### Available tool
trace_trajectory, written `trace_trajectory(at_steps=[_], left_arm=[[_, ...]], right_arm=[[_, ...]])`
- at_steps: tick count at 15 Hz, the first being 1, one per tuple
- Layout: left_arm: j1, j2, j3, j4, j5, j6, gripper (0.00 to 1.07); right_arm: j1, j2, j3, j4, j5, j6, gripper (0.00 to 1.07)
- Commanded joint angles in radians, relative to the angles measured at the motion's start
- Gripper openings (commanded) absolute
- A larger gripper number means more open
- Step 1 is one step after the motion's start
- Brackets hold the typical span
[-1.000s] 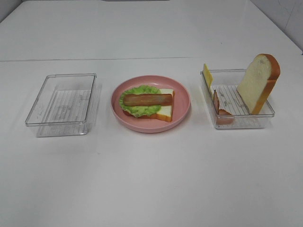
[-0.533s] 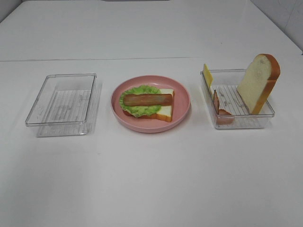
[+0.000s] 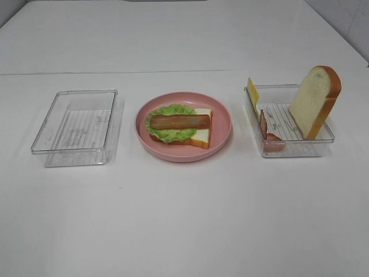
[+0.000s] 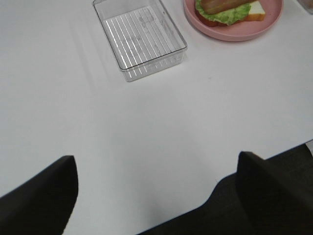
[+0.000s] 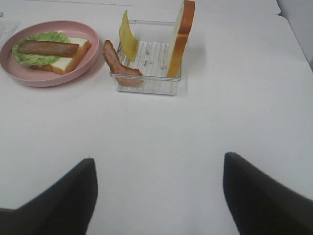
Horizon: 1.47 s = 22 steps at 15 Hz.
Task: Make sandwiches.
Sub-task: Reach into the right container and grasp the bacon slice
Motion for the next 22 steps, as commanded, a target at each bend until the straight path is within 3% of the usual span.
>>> trace_trajectory(at_steps=[1, 4, 9, 15, 18, 22], left_arm=[[-0.003, -0.125, 0.051, -0.001, -0.021, 0.024, 0.83], [-0.003, -0.354, 0.174, 0.002, -0.112, 0.044, 0.83], [-0.003, -0.358, 0.23, 0.004, -0.106, 0.044, 0.83], [-0.003, -0.359, 0.23, 0.001, -0.106, 0.044, 0.83], [-0.003, -0.362, 0.23, 0.0, -0.106, 0.044, 0.83], [-0.003, -0.362, 0.23, 0.0, -0.106, 0.044, 0.83]], right_arm=[[-0.006, -0.012, 0.003, -0.001, -0.01, -0.004, 0.69], [-0.006, -0.008, 0.0, -0.009, -0.016, -0.004, 0.69], [-0.006, 0.153, -0.046, 0.004, -0.198, -0.004, 0.69], [-0.005, 0.754, -0.221, 0.158, -0.279, -0.073, 0.69], [-0.005, 1.123, -0.395, 0.307, -0.151, -0.171, 0.69], [-0.005, 1.407, -0.596, 0.342, -0.006, -0.17, 0.69]])
